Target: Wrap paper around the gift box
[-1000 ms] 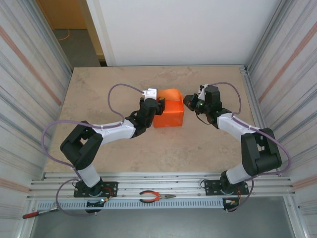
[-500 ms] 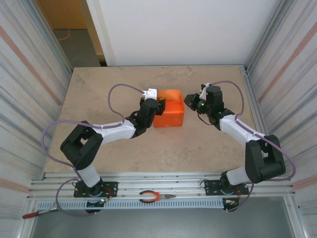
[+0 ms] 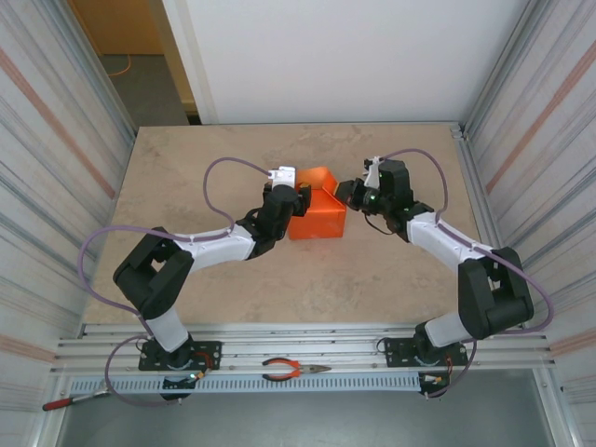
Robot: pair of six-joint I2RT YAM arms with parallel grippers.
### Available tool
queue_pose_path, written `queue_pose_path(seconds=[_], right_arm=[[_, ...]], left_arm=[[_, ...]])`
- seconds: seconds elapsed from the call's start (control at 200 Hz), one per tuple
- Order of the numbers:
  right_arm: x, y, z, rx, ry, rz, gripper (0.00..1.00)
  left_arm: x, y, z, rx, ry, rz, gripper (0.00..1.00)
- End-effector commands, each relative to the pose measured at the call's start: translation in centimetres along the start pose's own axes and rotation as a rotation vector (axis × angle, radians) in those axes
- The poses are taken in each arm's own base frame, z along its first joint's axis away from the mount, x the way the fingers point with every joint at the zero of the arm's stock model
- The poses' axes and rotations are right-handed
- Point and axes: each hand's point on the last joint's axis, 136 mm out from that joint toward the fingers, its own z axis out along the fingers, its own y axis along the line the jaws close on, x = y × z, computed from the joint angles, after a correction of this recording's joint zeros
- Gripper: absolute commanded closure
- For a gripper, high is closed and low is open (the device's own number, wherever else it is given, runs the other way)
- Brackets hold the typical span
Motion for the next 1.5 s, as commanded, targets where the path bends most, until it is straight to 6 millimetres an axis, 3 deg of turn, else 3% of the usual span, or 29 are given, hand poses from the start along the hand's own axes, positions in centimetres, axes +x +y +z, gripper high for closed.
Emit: queue_pose_path(seconds=[0.0,0.286,0.526,0.636,0.722,0.857,0.947,1.127,1.313,1.498], right_arm=[[0.7,0.9,0.5,-0.008,0.054,-0.056,1.00],[3.7,-0.5,1.3,0.108,0.151,-0.173,1.00],[6.8,-4.5,1.1,0.318,0.219,-0.348,1.00],[8.1,-6.2,1.2,0.386,0.261,-0.393,1.00],[8.7,-6.7,1.2,0.407,0.282,-0.399,1.00],[9.2,-6.5,1.1,0.387,0.283,-0.369,1.00],[9.6,-6.1,1.3,0.361,0.291,-0.338,1.00],[10.1,-5.8,1.6,0.337,0.285,-0.304,1.00],[10.4,-6.0,1.7,0.334,0.288,-0.281,1.00],[10.6,-5.8,1.8,0.327,0.290,-0.271,1.00]], left_arm=[[2.2,0.5,0.2,-0.034,0.059,0.052,0.32],[2.0,0.7,-0.1,-0.037,0.055,0.045,0.32],[0.9,0.4,-0.6,-0.016,0.044,0.028,0.32],[-1.5,-0.1,-1.3,0.025,0.042,0.002,0.30],[-4.3,-0.2,-2.3,0.107,0.051,-0.076,0.28],[-8.7,1.4,-4.2,0.218,0.039,-0.238,0.26],[-10.0,3.0,-5.1,0.242,0.037,-0.309,0.25],[-8.8,3.9,-6.1,0.250,0.052,-0.301,0.24],[-5.0,2.3,-6.2,0.270,0.074,-0.235,0.25],[-2.9,0.4,-5.4,0.268,0.080,-0.170,0.26]])
